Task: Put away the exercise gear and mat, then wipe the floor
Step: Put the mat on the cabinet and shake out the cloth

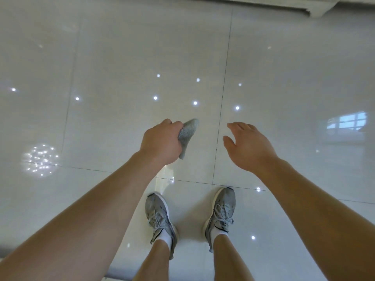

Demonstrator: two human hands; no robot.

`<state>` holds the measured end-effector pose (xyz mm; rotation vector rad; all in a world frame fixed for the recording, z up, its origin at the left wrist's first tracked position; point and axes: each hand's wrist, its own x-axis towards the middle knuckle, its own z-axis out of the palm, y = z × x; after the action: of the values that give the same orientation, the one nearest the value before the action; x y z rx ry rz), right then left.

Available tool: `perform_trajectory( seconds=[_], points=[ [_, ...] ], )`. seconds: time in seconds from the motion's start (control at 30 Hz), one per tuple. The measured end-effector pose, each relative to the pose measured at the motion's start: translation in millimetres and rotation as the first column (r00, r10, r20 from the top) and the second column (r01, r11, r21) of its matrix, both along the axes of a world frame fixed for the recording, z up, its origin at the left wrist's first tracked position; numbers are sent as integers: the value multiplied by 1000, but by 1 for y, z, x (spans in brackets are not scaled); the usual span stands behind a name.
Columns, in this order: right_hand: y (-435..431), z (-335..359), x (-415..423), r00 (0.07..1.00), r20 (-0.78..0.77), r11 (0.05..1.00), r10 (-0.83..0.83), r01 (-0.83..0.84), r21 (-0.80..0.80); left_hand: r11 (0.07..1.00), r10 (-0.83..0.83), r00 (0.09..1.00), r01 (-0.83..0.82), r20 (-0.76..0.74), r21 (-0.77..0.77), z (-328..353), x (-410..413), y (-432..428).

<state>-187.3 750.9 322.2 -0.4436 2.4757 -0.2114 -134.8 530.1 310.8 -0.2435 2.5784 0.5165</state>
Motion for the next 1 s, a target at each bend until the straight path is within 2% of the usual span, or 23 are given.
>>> perform_trajectory(
  seconds=[0.17, 0.57, 0.77, 1.0],
  points=[
    [13, 72, -6, 996, -83, 1000, -13, 13, -5, 999, -47, 997, 46, -60, -21, 71, -15, 7],
    [44, 261, -5, 963, -260, 996, -76, 59, -71, 1000, 10, 955, -11, -296, -2, 270, -19, 26],
    [56, 338, 4, 936, -327, 989, -133, 102, -110, 1000, 10, 939, -7, -344, 10, 359, -15, 44],
    [75, 420, 17, 919, -378, 991, -116, 82, -104, 999, 5, 927, -18, -374, -30, 436, -10, 67]
  ],
)
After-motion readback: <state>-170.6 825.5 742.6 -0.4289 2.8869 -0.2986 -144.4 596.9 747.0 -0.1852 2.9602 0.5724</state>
